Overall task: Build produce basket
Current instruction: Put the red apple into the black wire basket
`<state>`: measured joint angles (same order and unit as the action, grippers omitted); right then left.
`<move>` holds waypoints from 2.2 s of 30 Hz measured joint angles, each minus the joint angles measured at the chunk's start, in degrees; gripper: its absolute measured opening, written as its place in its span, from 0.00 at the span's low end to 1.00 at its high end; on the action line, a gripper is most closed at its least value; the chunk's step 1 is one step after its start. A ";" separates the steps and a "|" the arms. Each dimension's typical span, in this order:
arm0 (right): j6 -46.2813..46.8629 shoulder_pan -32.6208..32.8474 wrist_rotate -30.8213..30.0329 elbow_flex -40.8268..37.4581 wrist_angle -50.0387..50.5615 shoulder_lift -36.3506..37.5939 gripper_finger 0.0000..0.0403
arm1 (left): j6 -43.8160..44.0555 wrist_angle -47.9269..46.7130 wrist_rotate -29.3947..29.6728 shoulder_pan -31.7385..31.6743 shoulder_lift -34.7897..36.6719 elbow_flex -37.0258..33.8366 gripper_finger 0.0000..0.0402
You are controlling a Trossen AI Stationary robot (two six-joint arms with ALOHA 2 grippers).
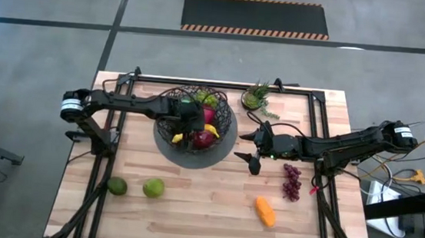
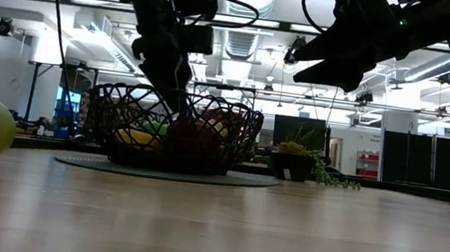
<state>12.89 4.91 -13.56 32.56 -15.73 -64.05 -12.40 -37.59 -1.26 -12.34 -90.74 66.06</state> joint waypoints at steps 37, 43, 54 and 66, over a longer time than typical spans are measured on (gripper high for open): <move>0.60 0.00 -0.02 0.00 -0.03 0.01 0.79 | 1.62 12.15 -0.33 0.00 0.00 -7.63 0.87; 0.62 0.00 -0.02 0.00 -0.06 0.00 0.80 | 1.72 13.44 -0.34 0.00 0.00 -7.87 0.84; 0.63 0.00 -0.04 0.00 -0.08 0.00 0.80 | 1.73 13.60 -0.17 0.00 0.00 -7.76 0.65; 0.63 0.00 -0.04 0.00 -0.08 0.00 0.80 | 1.55 8.49 0.71 -0.04 1.74 -4.13 0.64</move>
<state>13.52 4.91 -13.61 32.56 -15.81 -64.05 -10.85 -29.10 -0.54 -12.38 -89.00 61.93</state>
